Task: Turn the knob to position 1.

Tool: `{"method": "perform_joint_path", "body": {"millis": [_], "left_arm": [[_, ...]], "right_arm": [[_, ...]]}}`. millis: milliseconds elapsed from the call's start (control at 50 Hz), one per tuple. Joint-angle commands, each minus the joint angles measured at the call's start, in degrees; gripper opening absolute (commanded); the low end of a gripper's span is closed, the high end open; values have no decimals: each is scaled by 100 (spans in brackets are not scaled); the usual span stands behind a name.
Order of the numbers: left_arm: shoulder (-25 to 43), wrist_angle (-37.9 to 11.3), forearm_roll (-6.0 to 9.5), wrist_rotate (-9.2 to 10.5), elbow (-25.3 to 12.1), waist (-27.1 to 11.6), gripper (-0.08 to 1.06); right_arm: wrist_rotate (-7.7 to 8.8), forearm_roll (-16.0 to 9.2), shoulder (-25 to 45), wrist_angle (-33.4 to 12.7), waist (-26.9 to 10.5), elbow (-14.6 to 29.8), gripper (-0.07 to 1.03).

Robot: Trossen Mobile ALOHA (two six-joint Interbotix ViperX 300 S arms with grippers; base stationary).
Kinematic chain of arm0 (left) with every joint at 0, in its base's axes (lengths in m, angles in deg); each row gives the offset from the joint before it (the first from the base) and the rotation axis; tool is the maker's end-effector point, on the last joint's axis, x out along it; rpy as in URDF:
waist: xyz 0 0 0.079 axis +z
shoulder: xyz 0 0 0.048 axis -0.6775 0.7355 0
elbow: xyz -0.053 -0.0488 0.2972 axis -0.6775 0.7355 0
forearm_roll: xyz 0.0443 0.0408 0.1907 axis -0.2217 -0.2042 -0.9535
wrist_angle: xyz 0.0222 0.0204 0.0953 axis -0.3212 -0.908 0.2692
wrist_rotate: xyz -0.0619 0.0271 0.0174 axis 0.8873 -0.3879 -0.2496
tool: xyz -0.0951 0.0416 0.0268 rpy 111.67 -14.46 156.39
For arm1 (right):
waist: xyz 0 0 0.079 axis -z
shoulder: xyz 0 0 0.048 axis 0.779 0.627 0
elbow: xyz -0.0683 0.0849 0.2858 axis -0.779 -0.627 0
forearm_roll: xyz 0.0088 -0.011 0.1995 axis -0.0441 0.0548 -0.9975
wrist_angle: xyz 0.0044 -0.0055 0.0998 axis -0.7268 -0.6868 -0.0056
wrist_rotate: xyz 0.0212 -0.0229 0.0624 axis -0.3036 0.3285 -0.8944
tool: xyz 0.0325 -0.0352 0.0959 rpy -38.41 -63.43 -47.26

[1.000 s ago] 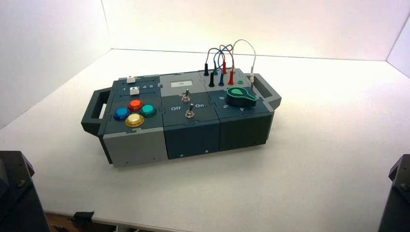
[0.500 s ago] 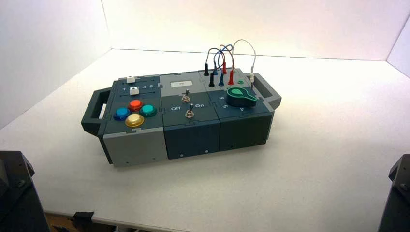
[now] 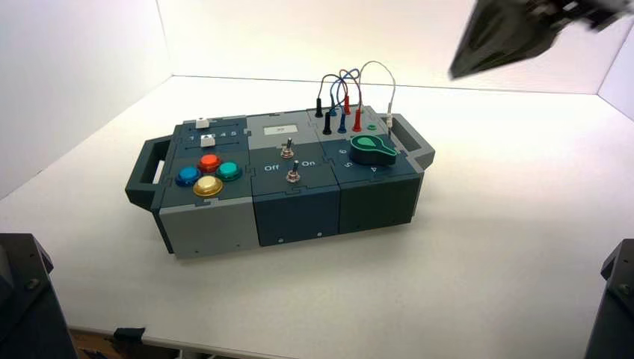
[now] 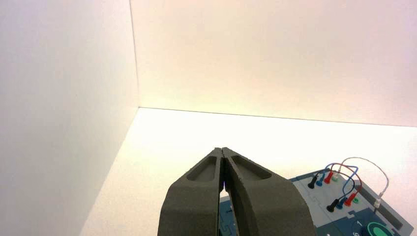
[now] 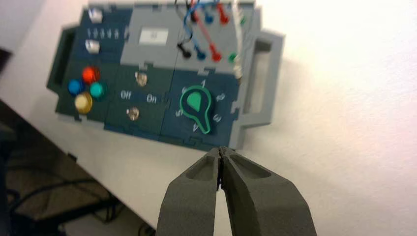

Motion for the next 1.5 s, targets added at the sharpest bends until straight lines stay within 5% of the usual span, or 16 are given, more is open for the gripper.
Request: {"method": "perform_joint_path", "body": {"millis": [20,460,920,1500], "left_arm": [[105,62,9,0,-79,-9,-3],[105,53,9,0,-79,-9,-3],[105,79,9,0,-79,-9,-3],[79,88,9,0,-79,-9,-3]], "right_arm": [[-9,-44,536,53,-255,343,-2],[-9,-44,2241,316,-615,826,-2],[18,-264,2821,404,-826,932,-2],[26,-114,3357,483,-800,1099,-2]]}}
